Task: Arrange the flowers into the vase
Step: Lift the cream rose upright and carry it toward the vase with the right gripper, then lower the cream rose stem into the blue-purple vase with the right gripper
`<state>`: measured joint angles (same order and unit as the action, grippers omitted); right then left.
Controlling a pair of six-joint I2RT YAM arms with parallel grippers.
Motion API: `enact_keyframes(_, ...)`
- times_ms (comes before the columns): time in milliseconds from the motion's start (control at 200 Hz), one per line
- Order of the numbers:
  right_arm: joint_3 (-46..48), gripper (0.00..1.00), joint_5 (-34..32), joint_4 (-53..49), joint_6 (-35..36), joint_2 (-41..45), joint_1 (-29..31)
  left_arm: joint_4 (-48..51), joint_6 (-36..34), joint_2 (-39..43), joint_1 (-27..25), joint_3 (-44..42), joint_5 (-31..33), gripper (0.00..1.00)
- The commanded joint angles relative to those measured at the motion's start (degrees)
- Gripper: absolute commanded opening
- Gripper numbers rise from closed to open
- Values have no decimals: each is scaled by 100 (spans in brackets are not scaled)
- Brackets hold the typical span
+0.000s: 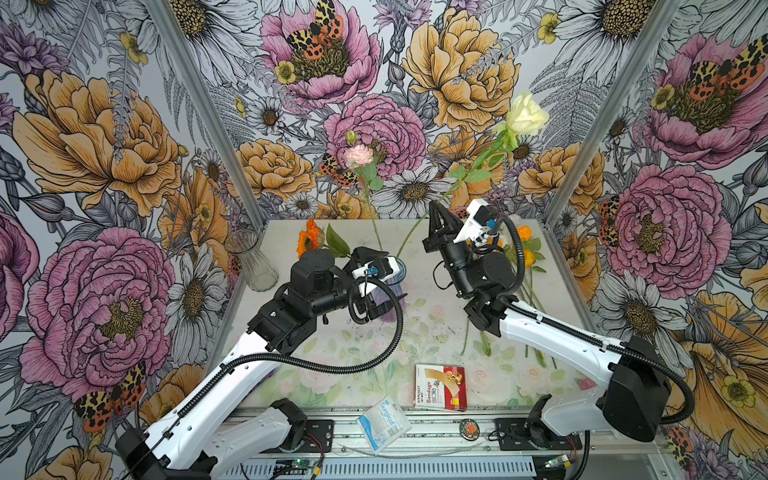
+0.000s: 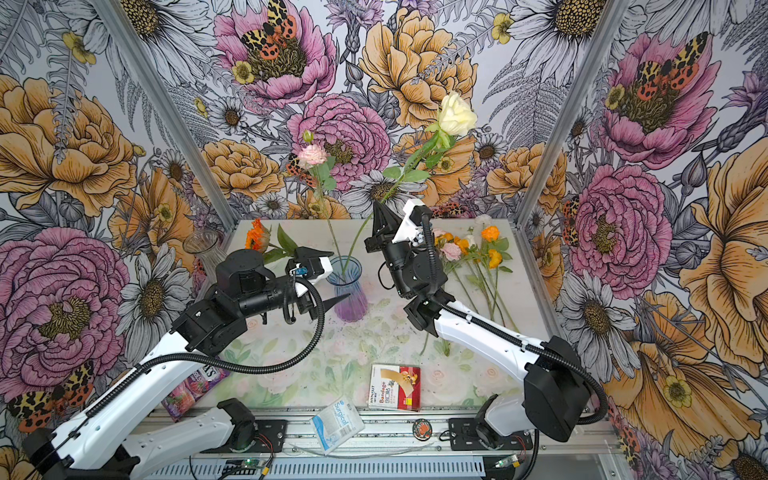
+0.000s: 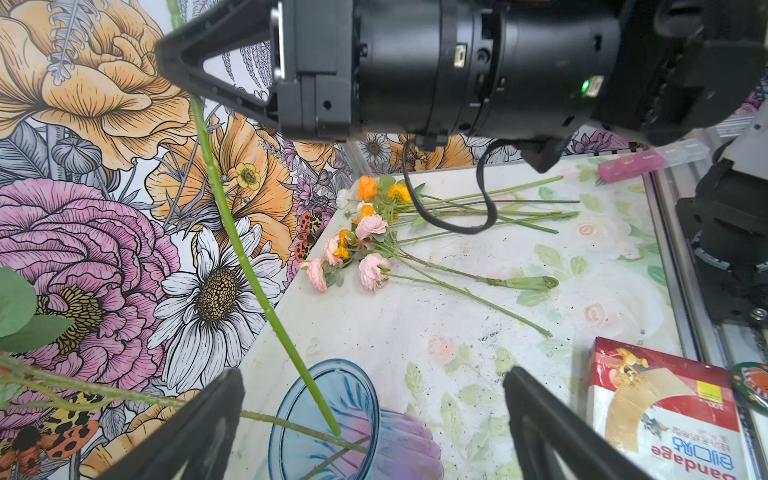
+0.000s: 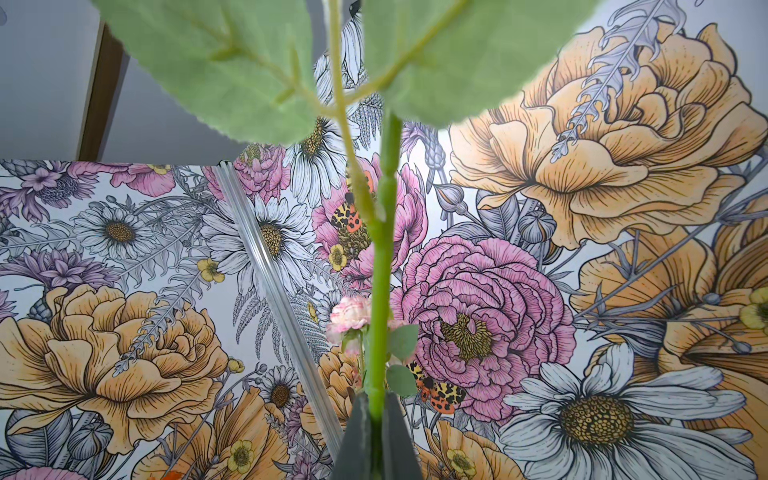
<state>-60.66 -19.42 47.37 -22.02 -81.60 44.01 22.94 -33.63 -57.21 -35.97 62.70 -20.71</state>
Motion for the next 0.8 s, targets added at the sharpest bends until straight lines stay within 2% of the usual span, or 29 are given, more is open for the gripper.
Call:
enact_keyframes(0,-22,0,-334,265,-183,-207,107,0,-91,17,80,-60,-106,99)
enact_keyframes(315,213,0,-440,169,-175,-605,301,-7,-127,-5,142,-75,-59,99)
enact_keyframes(626,251,0,-228,-278,-177,-942,465,-4,-128,-57,142,-84,-43,99)
enact_keyframes(796,449,0,-299,-132,-321,-1132,621,-8,-138,-51,147,-95,-38,99)
